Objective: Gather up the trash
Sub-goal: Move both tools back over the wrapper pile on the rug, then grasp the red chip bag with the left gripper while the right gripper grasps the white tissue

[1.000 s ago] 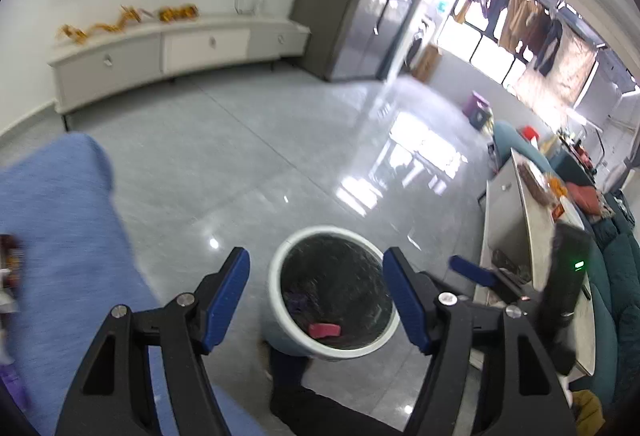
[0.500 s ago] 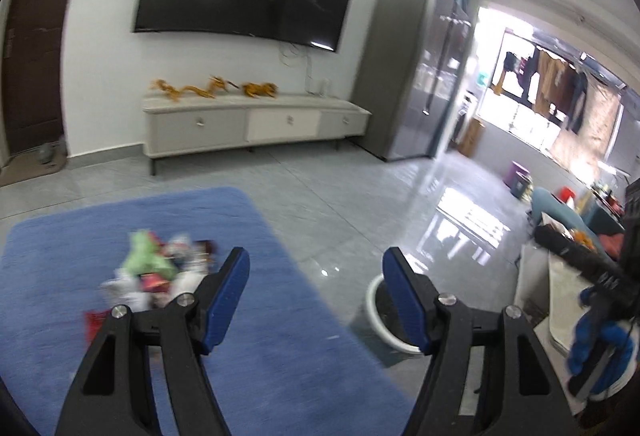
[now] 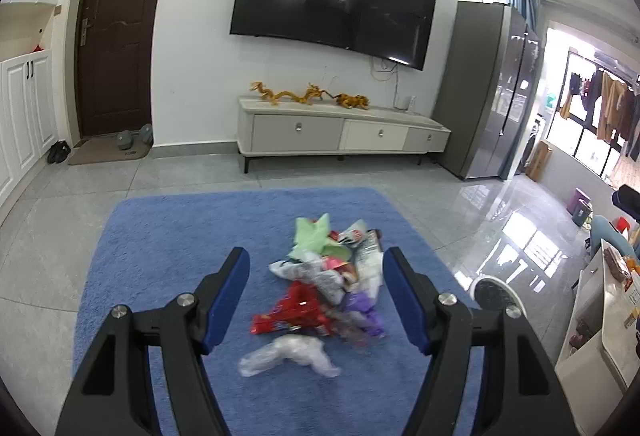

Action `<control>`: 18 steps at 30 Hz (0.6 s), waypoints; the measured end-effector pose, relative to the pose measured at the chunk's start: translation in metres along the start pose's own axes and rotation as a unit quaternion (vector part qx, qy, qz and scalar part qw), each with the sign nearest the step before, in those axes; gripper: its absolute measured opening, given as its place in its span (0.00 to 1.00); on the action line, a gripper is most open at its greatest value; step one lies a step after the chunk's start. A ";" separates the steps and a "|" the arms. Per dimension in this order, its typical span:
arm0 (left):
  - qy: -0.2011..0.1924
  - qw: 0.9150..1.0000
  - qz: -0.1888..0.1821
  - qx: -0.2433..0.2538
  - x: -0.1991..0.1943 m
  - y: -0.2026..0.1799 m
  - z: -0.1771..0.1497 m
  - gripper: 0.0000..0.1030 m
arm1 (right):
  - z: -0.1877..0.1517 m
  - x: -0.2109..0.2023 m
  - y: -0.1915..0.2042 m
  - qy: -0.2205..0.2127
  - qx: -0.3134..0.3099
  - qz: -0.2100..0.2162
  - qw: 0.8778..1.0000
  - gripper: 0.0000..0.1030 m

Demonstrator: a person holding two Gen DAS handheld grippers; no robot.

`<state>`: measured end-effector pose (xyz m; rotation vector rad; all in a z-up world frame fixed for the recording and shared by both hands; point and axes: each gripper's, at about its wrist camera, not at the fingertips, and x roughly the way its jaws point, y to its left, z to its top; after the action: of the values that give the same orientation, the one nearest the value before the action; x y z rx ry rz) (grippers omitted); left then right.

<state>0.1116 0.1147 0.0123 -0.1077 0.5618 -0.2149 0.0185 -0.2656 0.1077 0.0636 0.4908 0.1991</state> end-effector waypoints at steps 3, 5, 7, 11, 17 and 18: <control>0.010 1.000 -0.001 -0.004 0.007 0.006 -0.008 0.65 | -0.001 0.024 0.014 0.017 0.002 0.025 1.000 0.72; 0.023 1.000 -0.002 -0.002 0.020 0.006 -0.014 0.65 | -0.005 0.043 0.022 0.033 0.006 0.040 0.999 0.70; 0.039 0.999 -0.003 0.003 0.036 0.004 -0.021 0.65 | -0.007 0.062 0.029 0.049 0.006 0.051 0.998 0.69; 0.074 0.997 -0.008 0.008 0.069 -0.003 -0.037 0.65 | -0.018 0.114 0.042 0.092 0.011 0.077 0.993 0.65; 0.124 0.992 -0.003 0.000 0.118 0.008 -0.055 0.57 | -0.046 0.190 0.048 0.153 0.035 0.111 0.981 0.60; 0.131 0.991 -0.002 -0.002 0.125 0.011 -0.058 0.56 | -0.052 0.199 0.051 0.161 0.037 0.114 0.980 0.60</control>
<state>0.1853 0.0944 -0.1027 -0.0853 0.8229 -0.2335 0.1562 -0.1747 -0.0245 0.1618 0.8158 0.4203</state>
